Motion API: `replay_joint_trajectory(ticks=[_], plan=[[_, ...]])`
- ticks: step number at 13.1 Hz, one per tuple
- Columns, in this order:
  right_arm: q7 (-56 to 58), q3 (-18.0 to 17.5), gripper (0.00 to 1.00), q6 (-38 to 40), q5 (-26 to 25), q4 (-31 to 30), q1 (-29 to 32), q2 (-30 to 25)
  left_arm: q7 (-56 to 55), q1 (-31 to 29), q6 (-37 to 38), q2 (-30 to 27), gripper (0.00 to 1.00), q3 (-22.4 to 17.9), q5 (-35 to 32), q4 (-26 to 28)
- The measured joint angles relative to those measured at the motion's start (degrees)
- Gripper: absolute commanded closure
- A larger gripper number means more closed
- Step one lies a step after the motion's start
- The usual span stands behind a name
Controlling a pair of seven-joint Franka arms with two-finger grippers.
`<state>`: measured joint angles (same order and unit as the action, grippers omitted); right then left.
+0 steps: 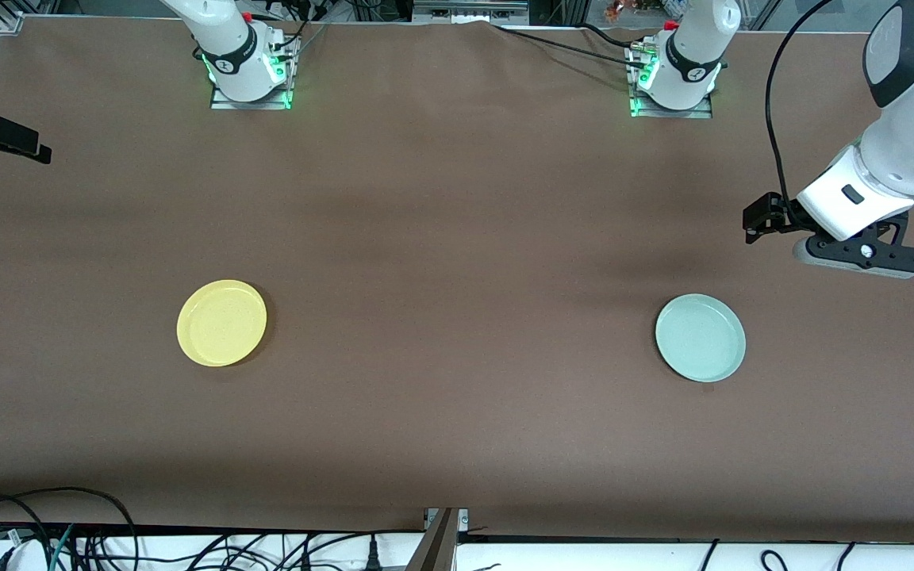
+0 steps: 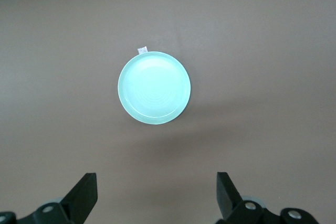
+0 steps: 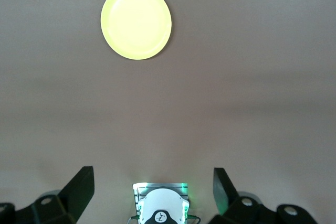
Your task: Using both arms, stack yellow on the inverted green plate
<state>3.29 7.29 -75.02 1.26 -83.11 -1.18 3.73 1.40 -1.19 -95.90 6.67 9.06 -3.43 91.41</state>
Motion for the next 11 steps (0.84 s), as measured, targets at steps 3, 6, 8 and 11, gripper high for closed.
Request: replay_joint_trajectory(ticks=[3, 6, 8, 11], plan=[[0.0, 0.0, 0.00, 0.0, 0.0, 0.0, 0.0, 0.0, 0.0, 0.0, 1.0, 0.4, 0.00, 0.0, 0.0, -0.2], [0.0, 0.0, 0.00, 0.0, 0.0, 0.0, 0.0, 0.0, 0.0, -0.1, 2.1, 2.0, 0.00, 0.0, 0.0, -0.2], [0.0, 0.0, 0.00, 0.0, 0.0, 0.0, 0.0, 0.0, 1.9, -0.5, 2.1, 4.1, 0.00, -0.3, 0.0, -0.3], [0.0, 0.0, 0.00, 0.0, 0.0, 0.0, 0.0, 0.0, 7.0, -2.3, 2.0, 8.2, 0.00, -0.7, 0.0, -2.7]])
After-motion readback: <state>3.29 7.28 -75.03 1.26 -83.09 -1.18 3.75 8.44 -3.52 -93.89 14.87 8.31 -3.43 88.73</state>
